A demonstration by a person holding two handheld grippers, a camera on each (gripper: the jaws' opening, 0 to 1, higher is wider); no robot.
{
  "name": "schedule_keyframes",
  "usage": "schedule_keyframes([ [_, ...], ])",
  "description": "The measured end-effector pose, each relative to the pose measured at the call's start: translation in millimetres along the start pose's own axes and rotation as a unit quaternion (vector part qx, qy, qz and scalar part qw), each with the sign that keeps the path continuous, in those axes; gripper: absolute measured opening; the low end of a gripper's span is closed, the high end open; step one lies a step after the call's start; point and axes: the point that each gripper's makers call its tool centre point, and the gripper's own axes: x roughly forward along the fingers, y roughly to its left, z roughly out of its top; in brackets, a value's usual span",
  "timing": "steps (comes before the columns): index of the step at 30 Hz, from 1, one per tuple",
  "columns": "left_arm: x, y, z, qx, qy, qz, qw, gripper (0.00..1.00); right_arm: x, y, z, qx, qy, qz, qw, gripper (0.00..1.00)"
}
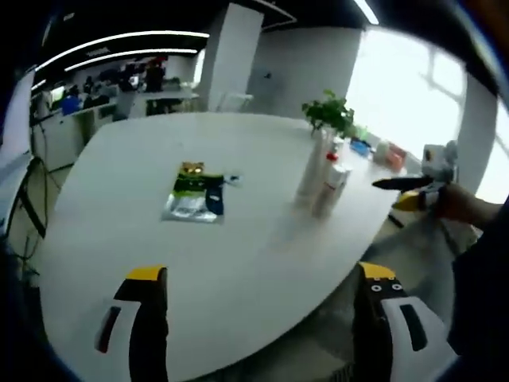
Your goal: Arrange the skincare products in the storage area until every visible bottle or jar stands upright without overlapping.
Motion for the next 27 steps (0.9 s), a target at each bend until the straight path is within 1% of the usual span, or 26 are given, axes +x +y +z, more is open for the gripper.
schedule_keyframes([
  [2,-3,2.1,-3.2,0.007,0.008,0.003,0.9999,0.94,2,6,3.5,0.012,-0.009,0.005,0.9999,0.85],
  [3,-5,1.3,-1.9,0.005,0.002,-0.001,1.0000,0.97,3,9,2.9,0.016,-0.011,0.007,0.9998,0.86],
  [4,-6,-0.3,2.0,0.003,-0.011,-0.005,0.9999,0.99,5,11,0.5,0.017,-0.010,0.008,0.9998,0.87],
  [5,-7,-3.6,3.7,0.000,-0.016,-0.011,0.9998,0.99,6,13,-2.4,0.017,-0.007,0.008,0.9998,0.88],
  [6,-7,-4.1,3.9,0.001,-0.016,-0.012,0.9998,0.99,8,14,-8.6,0.017,0.003,0.006,0.9998,0.90],
  [8,-8,-7.5,5.9,0.003,-0.021,-0.016,0.9997,0.99,7,13,-16.6,-0.004,0.031,-0.004,0.9995,0.94],
  [9,-8,-6.7,7.1,0.003,-0.026,-0.015,0.9995,0.99,8,15,-13.7,-0.004,0.023,-0.005,0.9997,0.96],
  [12,-7,-3.7,7.4,0.002,-0.027,-0.013,0.9995,0.99,9,18,-12.4,0.002,0.021,0.008,0.9998,0.96],
  [15,-7,-1.8,9.9,0.005,-0.032,-0.011,0.9994,0.99,10,16,-16.4,-0.006,0.031,0.005,0.9995,0.96],
  [17,-6,1.1,11.8,0.005,-0.037,-0.007,0.9993,0.99,10,18,-16.0,-0.004,0.029,0.007,0.9995,0.96],
  [19,-2,5.3,10.5,0.006,-0.030,0.000,0.9995,0.99,10,19,-15.9,-0.001,0.029,0.012,0.9995,0.96],
  [22,1,6.5,9.0,-0.001,-0.020,-0.004,0.9998,0.99,9,18,-18.4,-0.001,0.034,0.014,0.9993,0.95],
  [27,7,9.6,8.2,0.005,-0.007,-0.002,1.0000,0.99,10,18,-21.1,-0.002,0.040,0.016,0.9991,0.95],
])
